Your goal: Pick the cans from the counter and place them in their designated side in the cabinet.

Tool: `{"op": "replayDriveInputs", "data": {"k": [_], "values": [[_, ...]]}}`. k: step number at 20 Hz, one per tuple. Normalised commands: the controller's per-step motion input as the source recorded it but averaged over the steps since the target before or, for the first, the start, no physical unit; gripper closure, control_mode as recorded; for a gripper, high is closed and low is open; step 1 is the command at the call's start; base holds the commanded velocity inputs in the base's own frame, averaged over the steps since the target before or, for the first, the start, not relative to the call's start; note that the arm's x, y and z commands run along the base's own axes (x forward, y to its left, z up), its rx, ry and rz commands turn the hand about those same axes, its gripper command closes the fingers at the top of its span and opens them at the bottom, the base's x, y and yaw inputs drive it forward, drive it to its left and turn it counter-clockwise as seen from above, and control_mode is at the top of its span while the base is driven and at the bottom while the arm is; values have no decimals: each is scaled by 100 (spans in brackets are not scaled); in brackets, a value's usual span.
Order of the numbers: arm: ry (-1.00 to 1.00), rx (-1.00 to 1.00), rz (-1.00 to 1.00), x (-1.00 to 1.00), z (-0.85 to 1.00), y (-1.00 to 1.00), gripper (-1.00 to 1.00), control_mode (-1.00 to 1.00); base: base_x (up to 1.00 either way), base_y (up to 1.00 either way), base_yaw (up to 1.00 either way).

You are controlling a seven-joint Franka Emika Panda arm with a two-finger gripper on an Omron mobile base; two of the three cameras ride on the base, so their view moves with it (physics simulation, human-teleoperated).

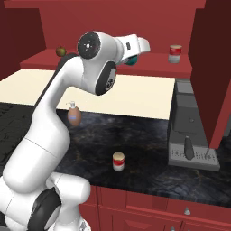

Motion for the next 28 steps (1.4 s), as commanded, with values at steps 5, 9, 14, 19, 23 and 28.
{"op": "replayDriveInputs", "data": {"k": [5,9,14,19,23,28], "values": [[2,1,-6,23,0,-3,100,-100,0,0,0],[3,6,-7,20,0,-2,100,-100,0,0,0],[1,9,-4,11,0,-8,100,-100,0,0,0],[3,8,-1,16,0,-16,100,-100,0,0,0],[3,8,0,19,0,-9,100,-100,0,0,0],[3,7,0,21,0,-9,100,-100,0,0,0]]}}
